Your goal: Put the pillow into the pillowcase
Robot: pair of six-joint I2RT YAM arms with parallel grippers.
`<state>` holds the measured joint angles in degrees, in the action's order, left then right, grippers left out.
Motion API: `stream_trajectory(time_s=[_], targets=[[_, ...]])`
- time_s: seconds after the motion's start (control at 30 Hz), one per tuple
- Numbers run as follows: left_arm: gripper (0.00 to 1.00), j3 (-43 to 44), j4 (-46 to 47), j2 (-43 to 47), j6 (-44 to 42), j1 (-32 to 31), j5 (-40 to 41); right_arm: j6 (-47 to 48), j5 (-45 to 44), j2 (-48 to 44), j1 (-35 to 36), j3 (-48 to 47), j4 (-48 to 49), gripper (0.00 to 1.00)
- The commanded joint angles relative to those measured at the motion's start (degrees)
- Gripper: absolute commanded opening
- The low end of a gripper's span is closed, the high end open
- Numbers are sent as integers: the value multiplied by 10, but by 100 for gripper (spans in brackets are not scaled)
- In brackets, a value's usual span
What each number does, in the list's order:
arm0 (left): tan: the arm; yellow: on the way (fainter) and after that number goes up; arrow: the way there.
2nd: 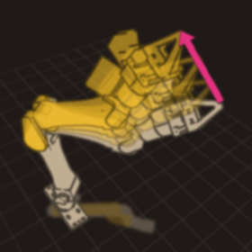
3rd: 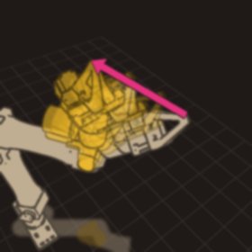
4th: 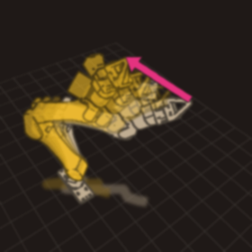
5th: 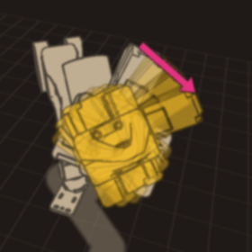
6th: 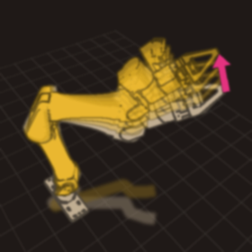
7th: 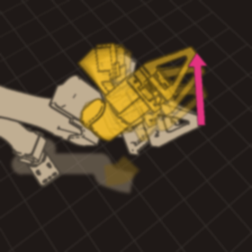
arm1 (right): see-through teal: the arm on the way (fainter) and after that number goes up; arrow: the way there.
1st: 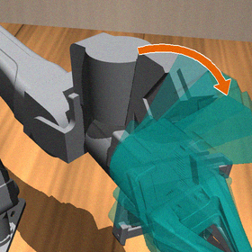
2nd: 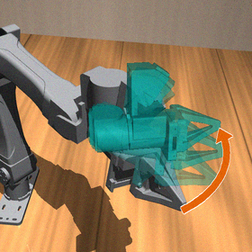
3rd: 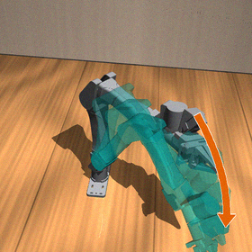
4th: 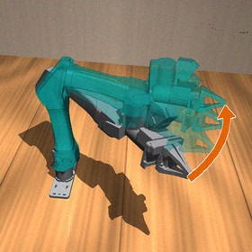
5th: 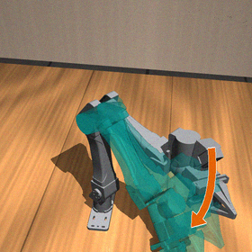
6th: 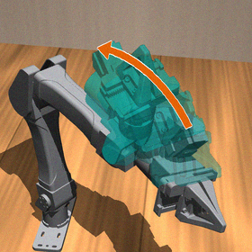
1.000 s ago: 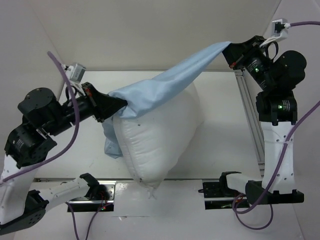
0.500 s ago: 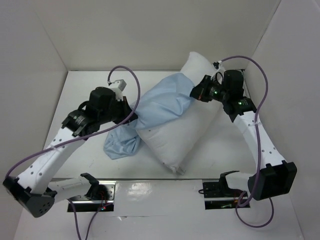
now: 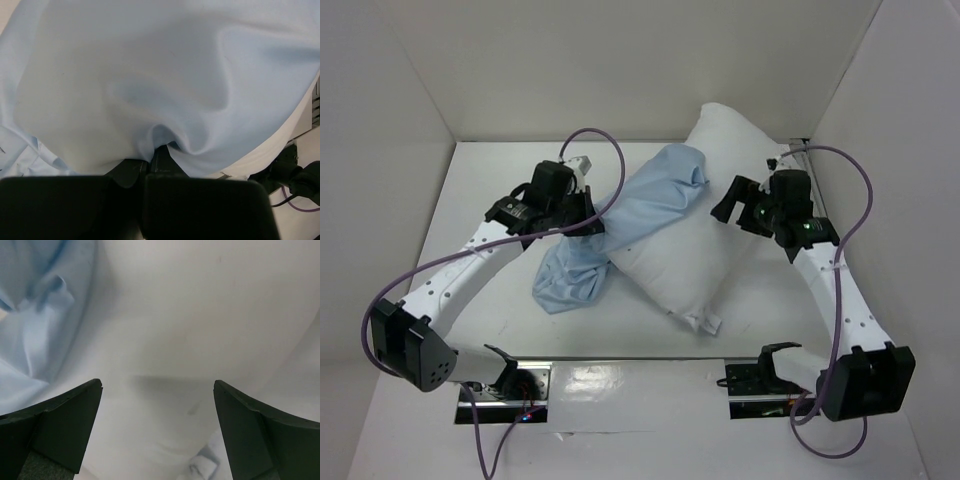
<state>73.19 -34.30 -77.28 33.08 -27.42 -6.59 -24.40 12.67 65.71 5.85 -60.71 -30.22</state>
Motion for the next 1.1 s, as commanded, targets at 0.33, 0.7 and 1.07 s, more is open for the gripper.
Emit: stream_trajectory(time_s=[0.33, 0.7, 1.07], targets=[[0, -27, 43, -1, -18, 9, -55, -145, 97, -24, 73, 248, 215, 60], [0, -1, 20, 11, -36, 9, -33, -23, -238, -67, 32, 97, -46, 0], [12, 25, 15, 36, -36, 21, -95, -29, -400, -58, 7, 67, -110, 0]])
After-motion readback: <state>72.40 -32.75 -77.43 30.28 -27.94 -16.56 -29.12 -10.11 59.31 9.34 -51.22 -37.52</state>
